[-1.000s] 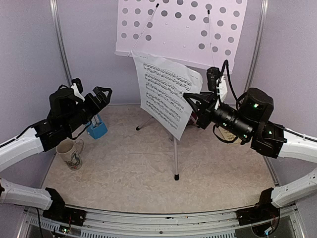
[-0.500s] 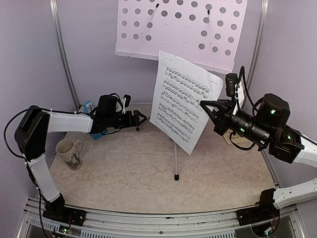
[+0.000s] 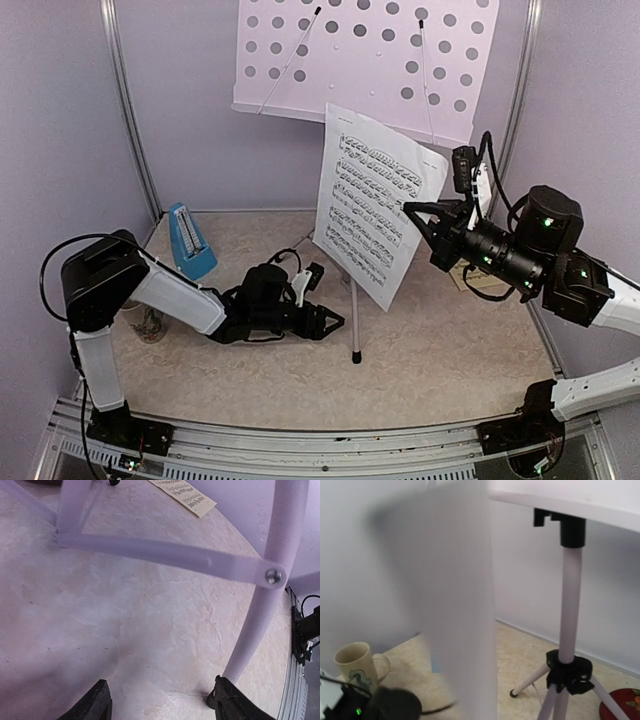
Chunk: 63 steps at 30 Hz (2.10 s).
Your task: Set up the instrument practice props
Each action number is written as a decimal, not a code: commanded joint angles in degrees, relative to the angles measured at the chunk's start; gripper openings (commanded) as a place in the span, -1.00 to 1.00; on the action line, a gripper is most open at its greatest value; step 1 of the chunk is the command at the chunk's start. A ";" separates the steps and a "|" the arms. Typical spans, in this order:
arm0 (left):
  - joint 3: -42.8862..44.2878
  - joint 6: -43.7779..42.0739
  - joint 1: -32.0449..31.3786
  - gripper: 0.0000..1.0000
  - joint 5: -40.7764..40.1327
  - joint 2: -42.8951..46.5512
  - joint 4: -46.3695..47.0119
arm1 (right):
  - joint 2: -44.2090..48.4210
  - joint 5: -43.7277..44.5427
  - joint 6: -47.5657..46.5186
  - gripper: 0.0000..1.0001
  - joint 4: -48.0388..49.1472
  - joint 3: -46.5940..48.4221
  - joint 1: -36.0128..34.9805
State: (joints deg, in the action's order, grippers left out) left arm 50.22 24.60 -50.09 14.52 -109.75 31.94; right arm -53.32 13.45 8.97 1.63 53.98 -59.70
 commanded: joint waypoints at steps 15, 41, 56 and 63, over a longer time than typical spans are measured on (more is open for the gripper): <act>5.80 -1.43 -11.70 0.19 -5.64 -11.84 14.98 | -0.40 -1.68 -1.06 -1.00 1.23 2.77 0.38; 2.30 -0.77 -17.72 0.47 -13.38 -6.97 19.95 | -2.21 -13.34 -5.23 -1.00 -16.25 12.63 0.30; 0.59 -24.80 -23.07 0.32 -35.79 39.09 -9.01 | -4.43 -5.75 -1.86 -1.00 -32.26 37.75 0.31; 17.94 -34.45 -23.07 0.22 -39.40 40.34 -17.89 | -8.53 2.59 -4.35 -1.00 -33.19 50.14 0.35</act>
State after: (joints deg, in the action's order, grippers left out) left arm 60.73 -1.32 -73.08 -21.37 -68.42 22.76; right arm -59.88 9.61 5.82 -29.78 98.85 -59.70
